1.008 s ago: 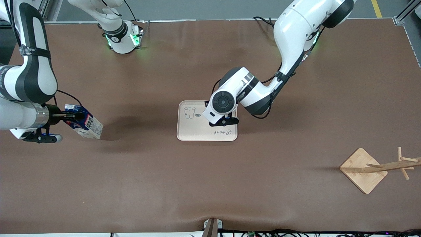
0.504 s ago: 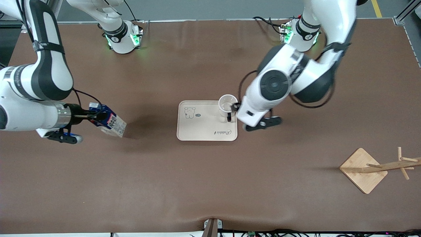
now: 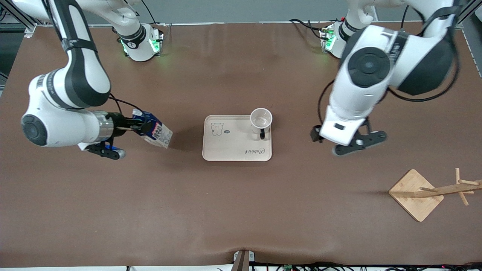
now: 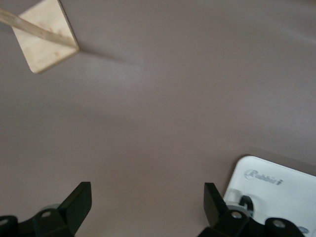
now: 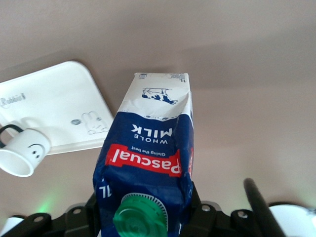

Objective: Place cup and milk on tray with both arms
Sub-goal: 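Carry the milk carton to the tray while the left gripper withdraws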

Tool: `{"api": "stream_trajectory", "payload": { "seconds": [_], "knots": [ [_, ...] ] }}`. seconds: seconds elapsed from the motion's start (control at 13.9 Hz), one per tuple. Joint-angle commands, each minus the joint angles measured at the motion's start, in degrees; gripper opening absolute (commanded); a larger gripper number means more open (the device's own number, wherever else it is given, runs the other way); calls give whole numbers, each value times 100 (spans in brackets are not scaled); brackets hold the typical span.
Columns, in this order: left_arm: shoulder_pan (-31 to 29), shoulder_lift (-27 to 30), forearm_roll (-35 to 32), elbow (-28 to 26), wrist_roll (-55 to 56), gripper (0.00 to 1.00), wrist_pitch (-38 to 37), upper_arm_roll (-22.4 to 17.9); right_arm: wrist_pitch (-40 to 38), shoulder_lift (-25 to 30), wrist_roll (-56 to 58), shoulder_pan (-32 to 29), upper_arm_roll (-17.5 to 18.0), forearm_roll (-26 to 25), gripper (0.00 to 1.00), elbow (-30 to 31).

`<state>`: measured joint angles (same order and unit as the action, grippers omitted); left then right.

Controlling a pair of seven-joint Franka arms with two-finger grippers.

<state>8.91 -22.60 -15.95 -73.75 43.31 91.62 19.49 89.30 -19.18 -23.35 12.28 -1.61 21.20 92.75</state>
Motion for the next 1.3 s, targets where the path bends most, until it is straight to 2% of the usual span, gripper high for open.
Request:
{"api": "stream_trajectory", "payload": {
  "seconds": [0.0,0.07,0.29,0.43,0.58,0.79,1.01,1.22],
  "knots": [
    [-520,309,-75,-157,-716,100,-22,37,-35,-139,-581,423,-50,419,0,-178],
    [-765,396,-49,-157,-1032,100,-39,72,-35,-200,-739,572,-50,516,0,-187],
    [-1145,826,30,-192,-1963,100,-74,11,-44,-639,-785,942,-50,578,0,-713],
    [-1120,1081,83,-253,-2466,100,-301,-304,-35,-763,-758,1013,-50,937,0,-758],
    [-1058,1450,442,-437,-2826,100,-400,-681,-18,-807,-758,1030,-50,1367,0,-758],
    [-813,2118,584,-990,-3433,100,-400,-1323,411,-965,-714,1249,-50,1343,0,-767],
    [-584,2628,672,-1482,-3548,100,-400,-1614,449,-1350,-697,1373,-59,1265,0,-1003],
    [-364,2822,821,-1650,-3584,100,-408,-1922,457,-1536,-653,1382,-59,1062,0,-1057]
  ]
}}
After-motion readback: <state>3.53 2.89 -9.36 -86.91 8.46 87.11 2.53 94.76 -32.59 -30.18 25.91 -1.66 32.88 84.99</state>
